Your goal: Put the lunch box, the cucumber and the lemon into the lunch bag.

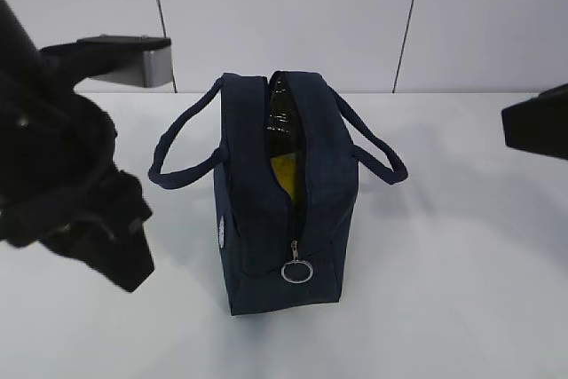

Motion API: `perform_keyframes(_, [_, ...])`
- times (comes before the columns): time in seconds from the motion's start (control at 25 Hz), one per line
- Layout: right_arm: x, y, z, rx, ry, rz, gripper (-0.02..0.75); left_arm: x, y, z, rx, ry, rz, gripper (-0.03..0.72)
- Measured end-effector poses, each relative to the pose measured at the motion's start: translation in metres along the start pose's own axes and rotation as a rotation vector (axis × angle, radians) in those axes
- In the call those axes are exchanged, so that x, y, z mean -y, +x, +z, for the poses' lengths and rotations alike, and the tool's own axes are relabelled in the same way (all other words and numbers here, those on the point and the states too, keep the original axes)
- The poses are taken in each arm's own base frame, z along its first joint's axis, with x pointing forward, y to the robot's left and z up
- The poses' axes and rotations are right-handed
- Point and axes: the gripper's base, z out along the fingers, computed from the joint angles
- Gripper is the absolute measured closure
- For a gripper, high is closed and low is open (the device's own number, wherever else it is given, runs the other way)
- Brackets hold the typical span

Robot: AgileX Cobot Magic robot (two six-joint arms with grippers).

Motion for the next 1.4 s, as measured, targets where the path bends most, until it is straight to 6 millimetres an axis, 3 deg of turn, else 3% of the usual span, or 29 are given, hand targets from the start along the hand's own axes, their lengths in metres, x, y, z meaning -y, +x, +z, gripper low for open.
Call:
perform_keyframes(0.2, [0.0, 0.01, 0.009, -0.044, -0.015, 0.027, 0.436, -0.001, 0.028, 0.009, -0.05, -0.008, -0.019, 0.514])
perform_keyframes(0.32, [0.0, 0.01, 0.015, -0.068, -0.017, 0.035, 0.436, -0.001, 0.039, 0.003, -0.033, -0.016, -0.027, 0.531])
perform_keyframes(0.48, [0.0, 0.011, 0.023, -0.094, -0.029, 0.056, 0.436, -0.002, 0.042, -0.001, -0.019, -0.031, -0.023, 0.534])
perform_keyframes(0.72, [0.003, 0.022, 0.035, -0.042, -0.019, 0.071, 0.436, 0.0, 0.042, 0.009, -0.044, -0.052, 0.0, 0.533])
perform_keyframes(0.96, [0.008, 0.05, 0.042, 0.0, -0.006, 0.099, 0.436, 0.011, 0.051, 0.012, 0.219, -0.118, 0.141, 0.529])
perform_keyframes(1.24, [0.015, 0.089, 0.059, 0.017, 0.02, 0.178, 0.436, -0.001, 0.056, 0.042, 0.423, -0.132, 0.177, 0.527])
perform_keyframes(1.4, [0.017, 0.099, 0.063, 0.022, 0.032, 0.182, 0.436, -0.003, 0.05, 0.049, 0.546, -0.134, 0.202, 0.484])
